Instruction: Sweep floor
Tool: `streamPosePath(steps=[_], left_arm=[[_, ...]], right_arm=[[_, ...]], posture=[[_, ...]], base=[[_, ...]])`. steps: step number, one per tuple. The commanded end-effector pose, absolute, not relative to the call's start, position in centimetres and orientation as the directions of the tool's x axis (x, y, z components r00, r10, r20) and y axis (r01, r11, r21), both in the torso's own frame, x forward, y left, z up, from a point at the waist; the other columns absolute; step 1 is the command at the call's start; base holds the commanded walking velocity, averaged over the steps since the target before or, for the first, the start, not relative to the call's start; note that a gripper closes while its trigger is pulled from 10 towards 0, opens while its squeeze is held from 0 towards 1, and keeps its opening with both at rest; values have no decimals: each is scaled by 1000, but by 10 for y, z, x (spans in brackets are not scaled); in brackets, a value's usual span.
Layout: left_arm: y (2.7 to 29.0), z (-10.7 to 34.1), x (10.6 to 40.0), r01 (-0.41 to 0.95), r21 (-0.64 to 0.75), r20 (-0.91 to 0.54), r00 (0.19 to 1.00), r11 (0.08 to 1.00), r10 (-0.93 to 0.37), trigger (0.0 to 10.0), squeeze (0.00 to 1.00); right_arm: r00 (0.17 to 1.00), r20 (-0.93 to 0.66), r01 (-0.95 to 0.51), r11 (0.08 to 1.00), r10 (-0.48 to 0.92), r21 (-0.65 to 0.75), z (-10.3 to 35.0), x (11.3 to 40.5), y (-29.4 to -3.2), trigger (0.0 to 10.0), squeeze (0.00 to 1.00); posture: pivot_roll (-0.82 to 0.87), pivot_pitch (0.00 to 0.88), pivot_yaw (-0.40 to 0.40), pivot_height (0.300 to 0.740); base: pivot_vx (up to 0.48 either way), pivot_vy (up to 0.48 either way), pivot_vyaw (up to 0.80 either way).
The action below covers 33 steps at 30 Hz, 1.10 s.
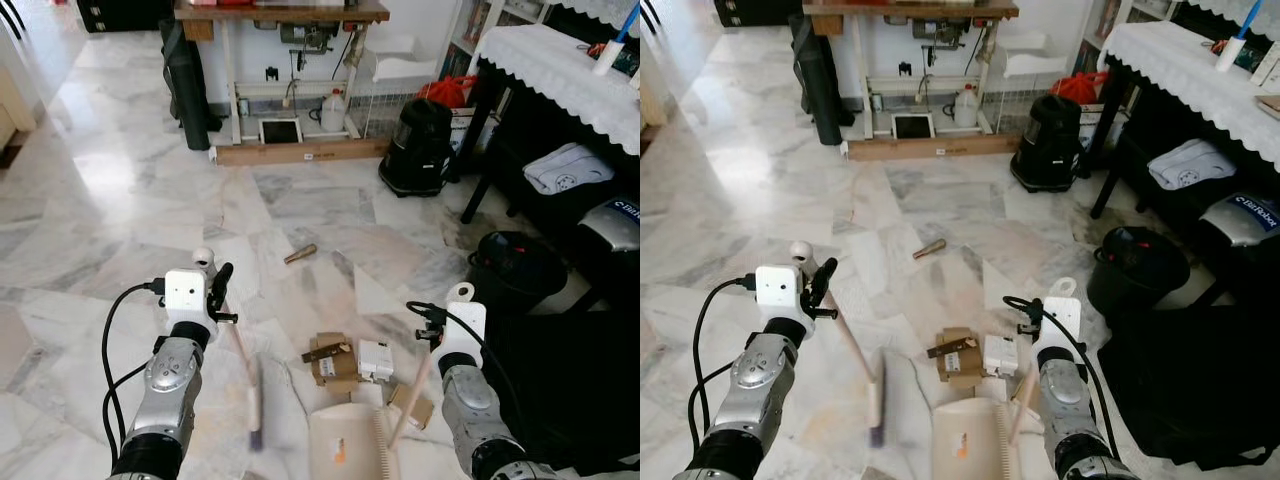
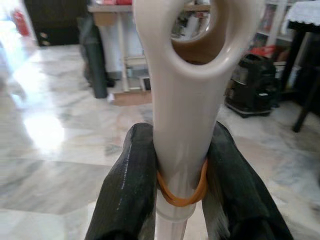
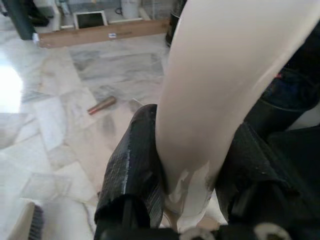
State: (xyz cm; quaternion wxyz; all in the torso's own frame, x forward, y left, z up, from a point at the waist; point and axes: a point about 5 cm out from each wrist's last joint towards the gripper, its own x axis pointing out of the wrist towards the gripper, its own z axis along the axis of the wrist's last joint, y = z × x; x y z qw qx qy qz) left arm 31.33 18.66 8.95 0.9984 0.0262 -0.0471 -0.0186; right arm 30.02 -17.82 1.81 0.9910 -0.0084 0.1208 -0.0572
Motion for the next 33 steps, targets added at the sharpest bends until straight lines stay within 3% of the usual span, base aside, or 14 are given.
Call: streamPosePath(steps=[1, 7, 33], left_arm=[[187, 99, 317, 26, 50, 137, 990, 998, -33, 10000, 0], [187, 97, 316, 16, 19, 123, 992, 1000, -18, 10000, 0], [187, 97, 317, 21, 12, 115, 993, 1000, -22, 10000, 0]], right_arm=[[966, -232, 109, 994, -113, -31, 20, 302, -179, 10000, 0], [968, -232, 94, 995, -99, -34, 20, 302, -175, 10000, 0], [968, -236, 83, 996, -87, -25, 19, 301, -173, 10000, 0]], posture=[[96, 35, -34, 740], [95, 35, -34, 740], [97, 36, -31, 740]], base=[[0, 0, 0], [0, 107, 0], [0, 399, -92]])
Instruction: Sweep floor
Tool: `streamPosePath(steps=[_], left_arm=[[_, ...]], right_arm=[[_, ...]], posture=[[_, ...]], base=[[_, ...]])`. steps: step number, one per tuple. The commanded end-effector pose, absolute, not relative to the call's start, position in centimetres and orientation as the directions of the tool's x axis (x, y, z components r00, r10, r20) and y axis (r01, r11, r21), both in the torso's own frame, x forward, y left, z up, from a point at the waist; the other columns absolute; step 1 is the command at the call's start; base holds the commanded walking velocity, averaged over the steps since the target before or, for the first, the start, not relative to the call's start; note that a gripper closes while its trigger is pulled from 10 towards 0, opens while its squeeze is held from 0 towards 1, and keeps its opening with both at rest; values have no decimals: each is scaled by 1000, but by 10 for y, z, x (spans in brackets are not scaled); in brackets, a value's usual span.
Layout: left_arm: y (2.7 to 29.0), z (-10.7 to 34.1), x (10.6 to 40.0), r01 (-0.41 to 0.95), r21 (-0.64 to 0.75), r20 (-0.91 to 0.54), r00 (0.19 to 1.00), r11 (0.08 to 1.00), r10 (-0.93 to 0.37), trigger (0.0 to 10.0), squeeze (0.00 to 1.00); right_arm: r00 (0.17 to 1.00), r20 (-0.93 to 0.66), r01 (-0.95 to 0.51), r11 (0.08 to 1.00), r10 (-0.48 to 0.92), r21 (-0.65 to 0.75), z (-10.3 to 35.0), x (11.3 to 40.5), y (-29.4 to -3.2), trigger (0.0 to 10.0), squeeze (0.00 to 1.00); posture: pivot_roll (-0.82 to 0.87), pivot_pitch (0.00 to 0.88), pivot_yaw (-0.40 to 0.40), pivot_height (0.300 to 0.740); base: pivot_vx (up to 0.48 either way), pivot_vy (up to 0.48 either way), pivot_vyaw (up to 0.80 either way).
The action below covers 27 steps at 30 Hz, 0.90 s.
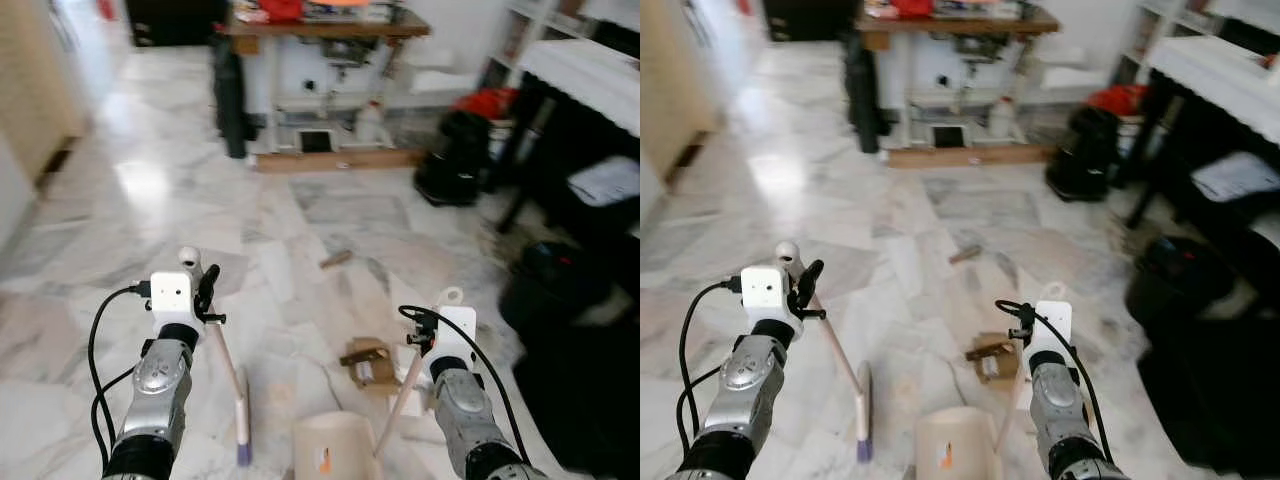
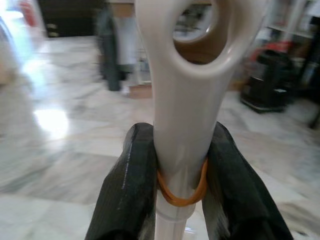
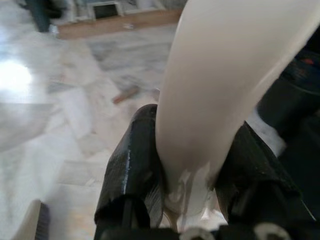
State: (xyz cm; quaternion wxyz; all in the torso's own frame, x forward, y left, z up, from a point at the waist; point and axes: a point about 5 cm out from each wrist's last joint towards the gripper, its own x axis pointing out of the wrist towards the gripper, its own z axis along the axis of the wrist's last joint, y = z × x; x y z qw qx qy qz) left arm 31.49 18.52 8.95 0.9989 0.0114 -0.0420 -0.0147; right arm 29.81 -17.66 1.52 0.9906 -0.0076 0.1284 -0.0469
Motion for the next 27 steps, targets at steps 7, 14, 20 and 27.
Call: streamPosePath(steps=[7, 14, 20, 27], left_arm=[[187, 97, 317, 23, 12, 115, 993, 1000, -24, 10000, 0], [187, 98, 318, 27, 15, 119, 993, 1000, -29, 10000, 0], [186, 99, 318, 32, 20, 123, 992, 999, -34, 10000, 0], [187, 98, 317, 31, 23, 118, 992, 999, -34, 10000, 0]], right_arm=[[968, -235, 81, 996, -85, -26, 19, 302, -172, 10000, 0], [968, -237, 81, 996, -84, -23, 19, 302, -172, 10000, 0], [968, -237, 80, 997, -83, -23, 19, 302, -171, 10000, 0], [969, -233, 75, 997, -78, -22, 20, 303, -170, 10000, 0]], posture=[[97, 36, -31, 740], [96, 33, -28, 740], [97, 35, -29, 740], [97, 40, -28, 740]], base=[[0, 407, 0], [0, 311, 0], [0, 0, 0], [0, 0, 0]])
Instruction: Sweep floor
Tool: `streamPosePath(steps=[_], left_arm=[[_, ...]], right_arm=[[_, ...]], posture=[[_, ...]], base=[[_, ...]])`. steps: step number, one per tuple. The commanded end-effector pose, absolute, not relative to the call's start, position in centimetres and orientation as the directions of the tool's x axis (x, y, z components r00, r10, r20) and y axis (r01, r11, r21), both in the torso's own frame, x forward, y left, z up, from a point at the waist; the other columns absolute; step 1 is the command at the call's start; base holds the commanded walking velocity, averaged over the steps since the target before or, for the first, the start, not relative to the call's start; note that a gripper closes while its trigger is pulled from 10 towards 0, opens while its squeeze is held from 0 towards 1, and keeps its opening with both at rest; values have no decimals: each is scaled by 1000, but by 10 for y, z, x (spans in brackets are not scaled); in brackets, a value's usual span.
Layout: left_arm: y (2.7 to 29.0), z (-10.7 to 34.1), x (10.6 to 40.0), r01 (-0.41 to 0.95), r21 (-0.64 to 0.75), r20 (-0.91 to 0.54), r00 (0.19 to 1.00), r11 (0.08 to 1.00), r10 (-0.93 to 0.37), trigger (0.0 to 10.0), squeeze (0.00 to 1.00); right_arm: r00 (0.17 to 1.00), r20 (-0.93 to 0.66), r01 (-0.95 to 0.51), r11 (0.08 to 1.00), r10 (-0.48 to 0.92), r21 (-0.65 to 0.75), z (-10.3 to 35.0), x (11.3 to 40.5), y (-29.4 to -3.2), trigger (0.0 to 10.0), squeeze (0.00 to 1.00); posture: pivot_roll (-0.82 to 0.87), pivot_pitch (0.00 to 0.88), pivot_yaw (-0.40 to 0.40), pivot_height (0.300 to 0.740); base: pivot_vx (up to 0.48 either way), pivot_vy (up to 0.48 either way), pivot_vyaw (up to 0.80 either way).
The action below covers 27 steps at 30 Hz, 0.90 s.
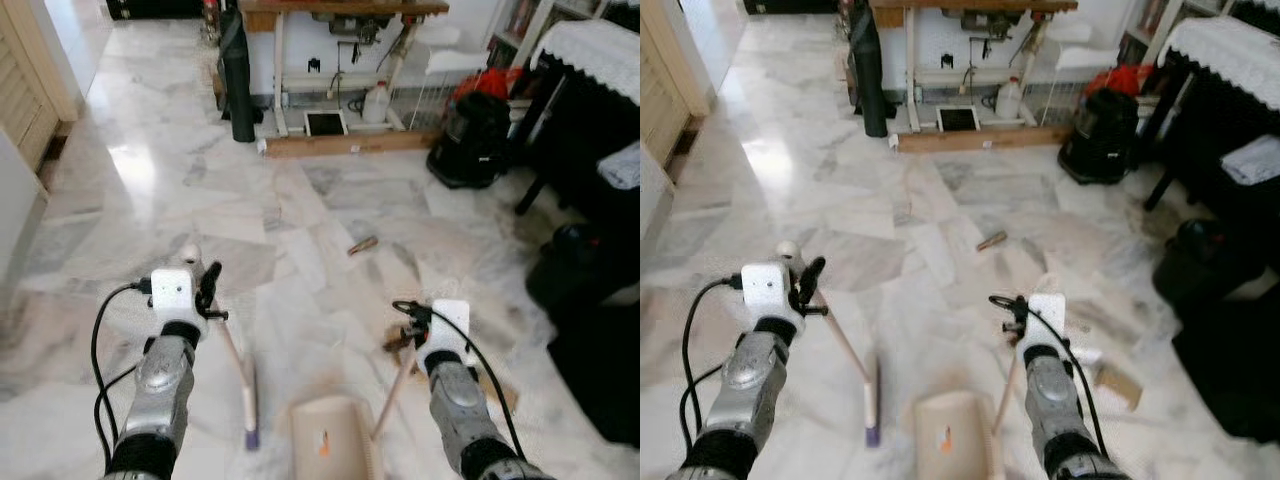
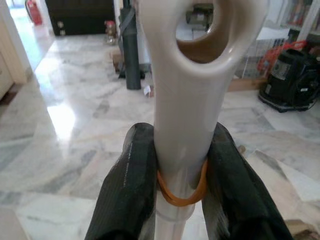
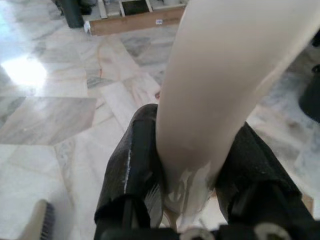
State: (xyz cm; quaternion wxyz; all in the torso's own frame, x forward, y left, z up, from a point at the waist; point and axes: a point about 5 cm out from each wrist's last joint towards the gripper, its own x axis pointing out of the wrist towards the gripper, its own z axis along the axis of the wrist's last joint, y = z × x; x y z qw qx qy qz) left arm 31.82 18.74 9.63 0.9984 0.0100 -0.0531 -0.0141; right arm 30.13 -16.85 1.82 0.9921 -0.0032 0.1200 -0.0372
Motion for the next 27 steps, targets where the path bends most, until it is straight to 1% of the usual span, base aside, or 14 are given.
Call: streamPosePath(steps=[1, 4, 9, 12, 21, 27], left_arm=[[187, 98, 317, 31, 23, 118, 992, 999, -34, 10000, 0], [187, 98, 317, 31, 24, 117, 993, 999, -34, 10000, 0], [186, 98, 318, 29, 26, 119, 992, 999, -32, 10000, 0], [186, 98, 317, 30, 27, 118, 992, 999, -33, 10000, 0], [186, 98, 317, 31, 28, 120, 992, 999, -34, 10000, 0], [185, 98, 317, 33, 30, 121, 992, 999, -36, 10000, 0]], right_arm=[[970, -231, 75, 997, -78, -22, 20, 303, -170, 10000, 0], [973, -218, 72, 997, -76, -24, 22, 304, -169, 10000, 0], [990, -124, 63, 996, -71, -65, 37, 312, -170, 10000, 0], [992, -103, 64, 995, -71, -72, 41, 314, -169, 10000, 0], [994, -82, 59, 994, -66, -87, 45, 317, -168, 10000, 0], [995, -67, 74, 993, -81, -95, 48, 318, -172, 10000, 0]], posture=[[97, 40, -28, 740], [97, 40, -28, 740], [96, 40, -28, 740], [96, 40, -28, 740], [100, 36, -29, 740], [97, 35, -27, 740]], base=[[0, 0, 0], [0, 0, 0], [0, 0, 0], [0, 0, 0], [0, 0, 0], [41, 0, 0]])
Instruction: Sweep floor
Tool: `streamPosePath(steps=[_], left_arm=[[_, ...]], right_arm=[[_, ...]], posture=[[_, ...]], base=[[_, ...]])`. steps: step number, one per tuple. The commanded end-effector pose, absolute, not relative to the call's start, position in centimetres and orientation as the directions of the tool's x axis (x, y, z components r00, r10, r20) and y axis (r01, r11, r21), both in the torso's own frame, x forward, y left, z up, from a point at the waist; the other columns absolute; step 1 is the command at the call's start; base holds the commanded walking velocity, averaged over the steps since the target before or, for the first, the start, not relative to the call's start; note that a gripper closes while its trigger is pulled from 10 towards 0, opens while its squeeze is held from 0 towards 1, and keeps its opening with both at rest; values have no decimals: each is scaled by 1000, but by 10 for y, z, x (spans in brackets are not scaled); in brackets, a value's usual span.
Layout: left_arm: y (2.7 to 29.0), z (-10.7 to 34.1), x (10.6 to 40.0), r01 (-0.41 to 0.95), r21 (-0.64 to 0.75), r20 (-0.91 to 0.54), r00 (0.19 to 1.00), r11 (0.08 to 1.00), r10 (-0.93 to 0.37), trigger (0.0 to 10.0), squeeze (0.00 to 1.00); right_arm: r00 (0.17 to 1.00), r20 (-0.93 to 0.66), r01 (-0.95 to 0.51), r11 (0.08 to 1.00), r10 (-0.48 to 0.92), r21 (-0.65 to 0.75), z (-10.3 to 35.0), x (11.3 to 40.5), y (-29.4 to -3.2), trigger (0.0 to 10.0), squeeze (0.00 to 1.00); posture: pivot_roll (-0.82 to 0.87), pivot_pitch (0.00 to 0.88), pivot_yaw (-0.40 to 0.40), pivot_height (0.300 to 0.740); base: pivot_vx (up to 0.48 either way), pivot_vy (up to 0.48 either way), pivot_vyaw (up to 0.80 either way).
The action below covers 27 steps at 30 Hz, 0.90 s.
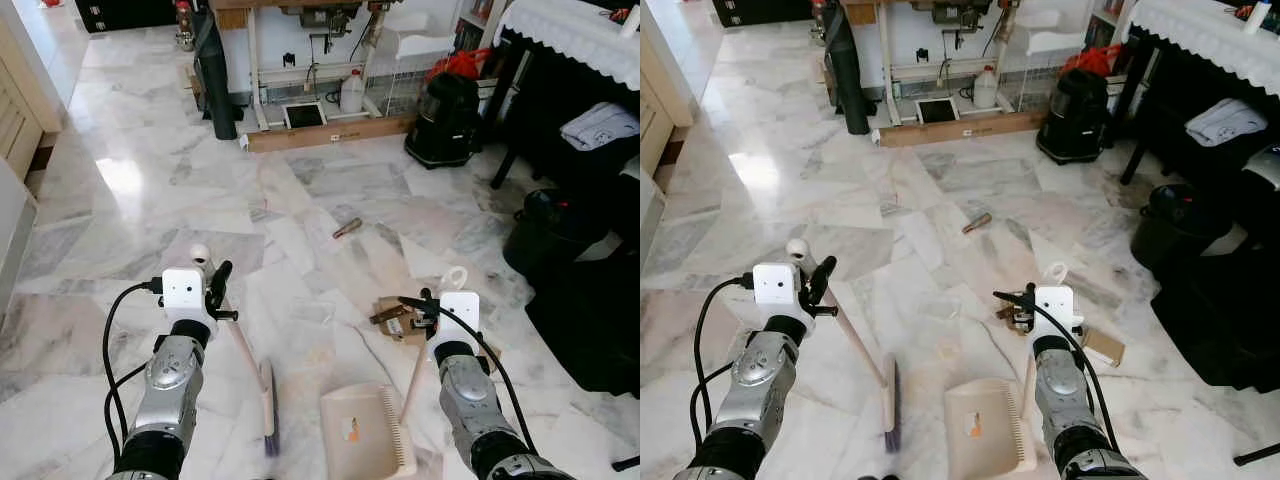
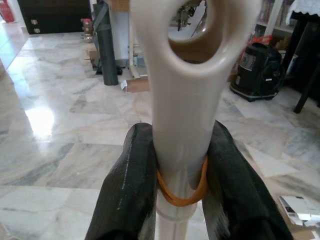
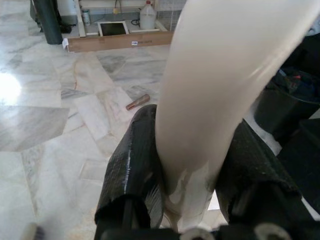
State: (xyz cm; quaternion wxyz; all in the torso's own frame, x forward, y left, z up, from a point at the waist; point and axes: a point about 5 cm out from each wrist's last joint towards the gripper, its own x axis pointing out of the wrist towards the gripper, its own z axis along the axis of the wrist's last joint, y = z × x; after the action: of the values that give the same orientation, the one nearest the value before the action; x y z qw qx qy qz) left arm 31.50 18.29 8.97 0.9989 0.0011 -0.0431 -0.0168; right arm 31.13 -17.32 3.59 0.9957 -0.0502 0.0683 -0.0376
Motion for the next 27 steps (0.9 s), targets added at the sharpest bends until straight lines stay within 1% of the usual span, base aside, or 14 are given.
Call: streamPosePath(steps=[1, 7, 12, 14, 17, 20, 27], left_arm=[[185, 98, 317, 33, 31, 121, 992, 999, -37, 10000, 0], [185, 98, 317, 32, 30, 121, 992, 999, -36, 10000, 0], [185, 97, 317, 26, 32, 121, 992, 999, -30, 10000, 0], [185, 97, 317, 25, 33, 121, 992, 999, -29, 10000, 0], [185, 97, 317, 25, 33, 121, 992, 999, -29, 10000, 0], [185, 97, 316, 26, 33, 121, 992, 999, -30, 10000, 0], [184, 97, 317, 29, 32, 123, 992, 999, -33, 10000, 0]], right_arm=[[995, -65, 75, 993, -82, -96, 48, 318, -172, 10000, 0], [995, -55, 75, 991, -81, -107, 50, 319, -172, 10000, 0], [997, -48, 47, 989, -54, -140, 51, 320, -168, 10000, 0], [998, -46, 42, 990, -48, -138, 51, 320, -167, 10000, 0], [998, -47, 39, 989, -47, -141, 51, 320, -167, 10000, 0], [997, -47, 51, 992, -56, -115, 51, 319, -167, 10000, 0], [998, -43, 45, 992, -50, -119, 51, 320, -167, 10000, 0]], posture=[[96, 35, -27, 740], [99, 33, -27, 740], [102, 29, -28, 740], [102, 29, -28, 740], [101, 25, -29, 740], [101, 20, -28, 740], [102, 14, -29, 740]], base=[[259, 0, 0], [261, 0, 0], [275, 0, 0], [292, 0, 0], [296, 0, 594], [296, 0, 0], [299, 0, 0]])
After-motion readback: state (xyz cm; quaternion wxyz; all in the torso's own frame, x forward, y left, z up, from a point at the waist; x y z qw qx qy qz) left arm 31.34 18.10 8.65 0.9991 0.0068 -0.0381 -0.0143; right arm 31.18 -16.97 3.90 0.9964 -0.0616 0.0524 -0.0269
